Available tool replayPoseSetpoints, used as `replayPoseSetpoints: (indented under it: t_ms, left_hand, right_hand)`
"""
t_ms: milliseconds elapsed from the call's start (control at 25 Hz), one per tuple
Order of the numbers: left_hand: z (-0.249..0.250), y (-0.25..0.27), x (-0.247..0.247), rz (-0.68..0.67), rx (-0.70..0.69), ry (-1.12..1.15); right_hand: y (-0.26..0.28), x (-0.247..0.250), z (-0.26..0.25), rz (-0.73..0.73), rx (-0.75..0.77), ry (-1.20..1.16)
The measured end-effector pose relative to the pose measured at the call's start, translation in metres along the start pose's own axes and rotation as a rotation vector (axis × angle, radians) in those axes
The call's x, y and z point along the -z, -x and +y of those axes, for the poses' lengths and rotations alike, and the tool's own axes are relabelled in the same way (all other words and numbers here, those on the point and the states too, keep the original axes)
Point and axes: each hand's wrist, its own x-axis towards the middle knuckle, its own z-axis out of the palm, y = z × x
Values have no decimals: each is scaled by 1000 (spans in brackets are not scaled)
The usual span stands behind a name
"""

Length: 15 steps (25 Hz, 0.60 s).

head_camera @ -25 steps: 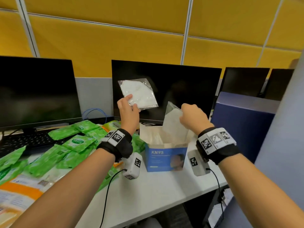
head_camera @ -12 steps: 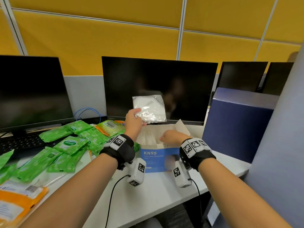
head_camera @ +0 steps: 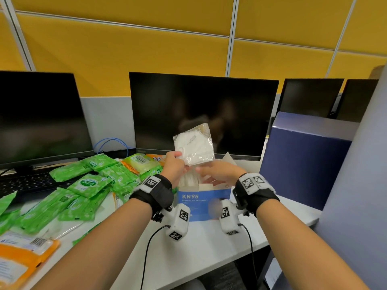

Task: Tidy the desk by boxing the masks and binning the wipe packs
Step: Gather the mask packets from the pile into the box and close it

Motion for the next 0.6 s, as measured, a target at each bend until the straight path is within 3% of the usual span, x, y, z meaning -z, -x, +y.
replayPoseSetpoints:
  t_ms: [120,240,280,400,600]
  left_hand:
    - [0,0,-2,23,-53,-80]
    - [0,2,-5,40,-127,-150]
    - [0,4,-7,32,-162,-190]
    - [1,11,-15,-46,-279,-368]
    - [4,10,-18,-134,-363,-637]
  right_hand:
    - [6,11,2,184,91,-552]
    - [10,17,3,218,116,-925]
    - [12,18,2,222,125,-931]
    - [13,19,3,313,199,-656]
    - [14,38,9,676,249,-561]
